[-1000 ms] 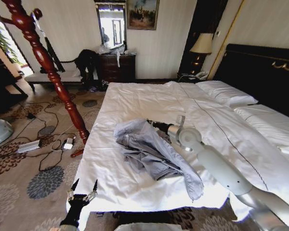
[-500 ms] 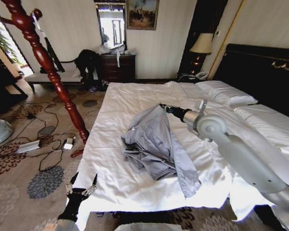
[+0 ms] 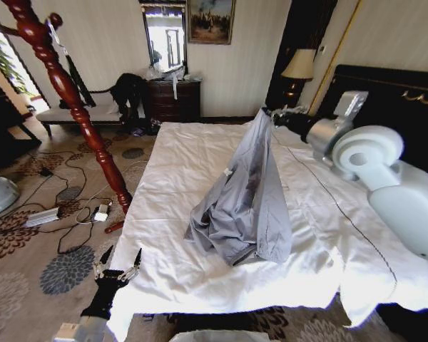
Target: Pick up the clothes from the bed and hang them on the clothes hanger.
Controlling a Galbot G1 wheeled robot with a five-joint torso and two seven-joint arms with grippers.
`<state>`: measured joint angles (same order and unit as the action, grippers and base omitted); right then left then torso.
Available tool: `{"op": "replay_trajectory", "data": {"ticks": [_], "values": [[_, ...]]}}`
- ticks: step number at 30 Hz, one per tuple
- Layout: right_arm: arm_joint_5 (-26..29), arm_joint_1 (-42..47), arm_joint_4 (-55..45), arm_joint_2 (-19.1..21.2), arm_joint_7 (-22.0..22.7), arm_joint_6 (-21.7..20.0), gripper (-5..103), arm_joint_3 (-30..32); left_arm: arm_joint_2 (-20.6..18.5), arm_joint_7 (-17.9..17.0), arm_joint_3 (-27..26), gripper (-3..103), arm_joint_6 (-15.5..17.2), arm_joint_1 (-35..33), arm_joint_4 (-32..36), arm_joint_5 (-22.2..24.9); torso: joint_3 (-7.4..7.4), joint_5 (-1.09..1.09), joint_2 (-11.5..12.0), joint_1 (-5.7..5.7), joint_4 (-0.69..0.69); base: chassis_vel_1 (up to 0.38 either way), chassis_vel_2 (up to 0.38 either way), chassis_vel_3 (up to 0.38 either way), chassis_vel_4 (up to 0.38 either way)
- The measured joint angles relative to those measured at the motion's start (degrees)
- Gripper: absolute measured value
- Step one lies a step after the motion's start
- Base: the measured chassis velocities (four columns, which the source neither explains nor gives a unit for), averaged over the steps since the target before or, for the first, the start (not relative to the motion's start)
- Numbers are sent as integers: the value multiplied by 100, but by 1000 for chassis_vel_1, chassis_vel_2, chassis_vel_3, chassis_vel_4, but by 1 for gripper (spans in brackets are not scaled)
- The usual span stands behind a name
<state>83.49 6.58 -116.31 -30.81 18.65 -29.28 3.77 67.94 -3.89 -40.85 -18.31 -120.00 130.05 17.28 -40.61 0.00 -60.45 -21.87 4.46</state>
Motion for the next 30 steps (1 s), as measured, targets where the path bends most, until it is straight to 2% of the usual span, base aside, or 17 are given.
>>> {"op": "replay_trajectory", "data": {"ticks": [2, 4, 7, 11, 12, 16, 18, 22, 23, 24, 27, 28, 29, 30], "values": [[282, -174, -119, 45, 137, -67, 0, 16, 1, 4, -62, 99, -2, -17, 49, 19, 0, -1, 0, 0, -1, 0, 0, 0, 0], [329, -138, -251, 164, 173, -127, 0, 73, 5, 4, -168, 99, 30, -5, 125, 72, 0, -3, -1, 0, -2, 0, 0, 0, 0], [141, 190, -296, 284, 149, -132, 0, 207, 13, 3, -295, 98, 131, 34, 264, 163, 0, -2, -1, 0, -1, 0, 0, 0, 0], [-345, 1412, -290, 544, 51, -108, 0, 756, -308, -93, -701, 98, 661, 298, 798, 816, 0, 5, 0, -1, 3, 0, 0, 0, 0], [-345, 1412, -290, 544, 51, -108, 0, 756, -308, -93, -701, 98, 661, 298, 798, 816, 0, 5, 0, -1, 3, 0, 0, 0, 0], [-433, 1858, -332, 706, 17, -54, 0, 1016, -1104, -644, -1146, 98, 1460, 964, 1154, 1836, 0, -2, -1, 0, 1, 0, 0, 0, 0], [-433, 1884, -334, 717, 17, -48, 0, 1034, -1236, -727, -1198, 98, 1552, 1063, 1168, 1964, 0, -3, -1, -1, 1, 0, 0, 0, 0], [-513, 2078, -380, 730, 23, -13, 0, 1117, -2165, -1268, -1672, 98, 2198, 1774, 1293, 3167, 0, -1, 0, -1, 0, 0, 0, 0, 0], [-513, 2078, -380, 730, 23, -13, 0, 1117, -2165, -1268, -1672, 98, 2198, 1774, 1293, 3167, 0, -1, 0, -1, 0, 0, 0, 0, 0], [-532, 2109, -384, 729, 29, -8, 0, 1128, -2335, -1347, -1783, 98, 2301, 1910, 1315, 3412, 0, -3, 0, -1, 0, 0, 0, 0, 0], [-569, 2190, -424, 711, 83, 11, 0, 1145, -3000, -1728, -2184, 98, 2696, 2453, 1349, 4700, 0, 0, 0, -1, 0, 0, 0, 0, 0], [-569, 2192, -434, 710, 101, 13, 0, 1145, -3160, -1824, -2233, 98, 2781, 2608, 1349, 5023, -1, 0, 0, -1, -1, 0, 0, 0, 0], [-569, 2192, -434, 710, 101, 13, 0, 1145, -3160, -1824, -2233, 98, 2781, 2608, 1349, 5023, -1, 0, 0, -1, -1, 0, 0, 0, 0], [-569, 2191, -453, 715, 115, 16, 0, 1140, -3380, -1965, -2274, 98, 2882, 2876, 1351, 5446, -1, -1, 0, -1, 0, 0, 0, 0, 0]]}}
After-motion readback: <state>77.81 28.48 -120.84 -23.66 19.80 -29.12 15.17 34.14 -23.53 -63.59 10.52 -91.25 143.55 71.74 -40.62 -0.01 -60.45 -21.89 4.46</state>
